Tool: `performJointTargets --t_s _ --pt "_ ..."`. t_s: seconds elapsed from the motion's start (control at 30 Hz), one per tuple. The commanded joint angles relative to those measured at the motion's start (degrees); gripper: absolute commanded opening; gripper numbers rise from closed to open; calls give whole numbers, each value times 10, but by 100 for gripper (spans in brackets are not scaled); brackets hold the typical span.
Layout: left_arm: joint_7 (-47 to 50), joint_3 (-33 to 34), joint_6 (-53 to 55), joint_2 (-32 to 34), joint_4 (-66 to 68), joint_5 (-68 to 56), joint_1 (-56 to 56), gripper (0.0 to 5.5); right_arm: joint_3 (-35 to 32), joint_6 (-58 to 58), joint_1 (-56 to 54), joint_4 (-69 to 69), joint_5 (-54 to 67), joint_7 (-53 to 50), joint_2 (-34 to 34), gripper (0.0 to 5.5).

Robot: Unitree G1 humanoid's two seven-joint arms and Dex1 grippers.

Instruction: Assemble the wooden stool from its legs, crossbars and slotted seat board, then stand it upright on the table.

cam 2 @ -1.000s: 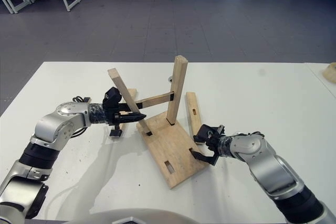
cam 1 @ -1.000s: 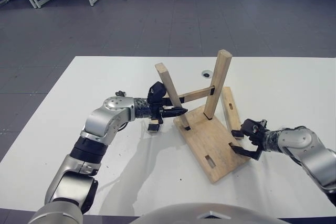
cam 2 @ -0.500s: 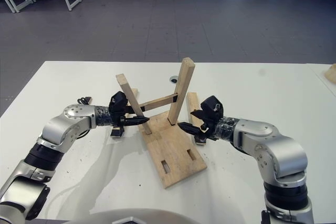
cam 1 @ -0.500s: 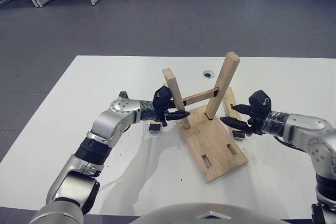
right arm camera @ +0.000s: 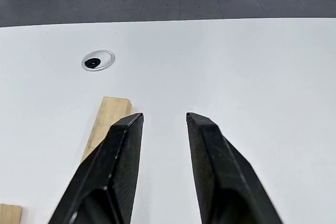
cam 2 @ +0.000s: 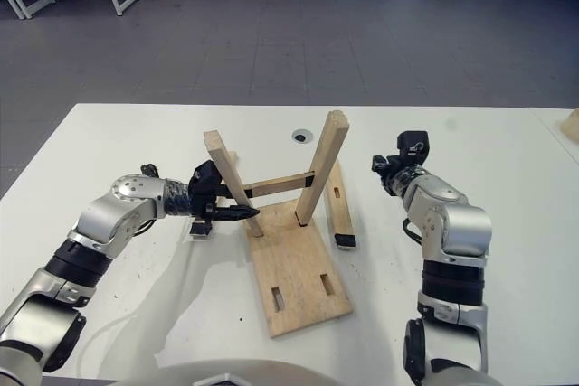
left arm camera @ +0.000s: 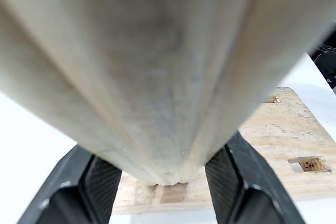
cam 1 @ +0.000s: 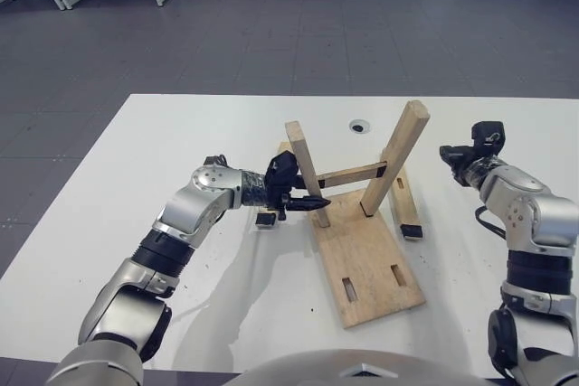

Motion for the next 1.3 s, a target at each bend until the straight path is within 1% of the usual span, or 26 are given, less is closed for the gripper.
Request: performJointTargets --t_s 0.03,0.1,0.13,0.17,0.23,0.33,0.43,0.5,0.6,0.67,0.73,0.8,0.87,0.9,0.93,0.97,1.03,1.13,1.23,1.3 --pt "0 -55 24 20 45 94 46 206 90 60 -25 -126 62 21 85 151" --pt "-2 -60 21 20 40 95 50 206 132 119 -17 -230 151 34 165 151" --pt "-6 -63 21 20 39 95 50 206 145 140 -11 -263 178 36 195 151" --pt "-13 -67 17 20 38 99 48 206 152 154 -1 -276 183 36 210 151" --pt "-28 -77 9 24 36 104 45 206 160 162 14 -276 158 37 199 151" --pt "-56 -85 -4 34 28 104 47 206 149 159 19 -259 121 41 174 151" --pt "-85 -94 -28 43 25 108 50 206 122 133 22 -232 73 37 109 151" --pt "-86 -97 -36 41 26 107 52 206 102 125 36 -224 57 45 66 151" --pt "-89 -90 -47 32 32 91 51 206 91 129 82 -234 56 88 -9 151" --pt "-94 -88 -57 29 46 92 39 206 97 118 124 -234 53 143 -89 151" --pt "-91 -84 -72 20 76 99 14 206 114 82 171 -220 35 217 -198 151" --pt "-88 -77 -82 13 100 102 -6 206 123 49 202 -207 24 277 -277 151" --pt "-89 -71 -87 9 117 104 -19 206 125 16 228 -203 24 343 -342 151" --pt "-89 -68 -87 9 122 103 -23 206 124 -6 239 -215 39 394 -370 151" --pt "-89 -66 -88 8 126 104 -26 206 118 -19 243 -233 63 436 -383 151" --pt "-90 -65 -93 7 133 106 -29 206 116 -27 238 -258 90 471 -386 151" --pt "-92 -63 -103 5 148 111 -37 206 121 -29 217 -300 134 510 -378 151" --pt "-95 -61 -109 3 156 111 -44 206 149 -27 181 -332 162 519 -353 151" --pt "-98 -64 -118 2 159 115 -43 206 226 -49 157 -314 118 486 -306 151" --pt "-104 -67 -127 0 163 118 -47 206 279 -81 160 -284 74 469 -284 151"
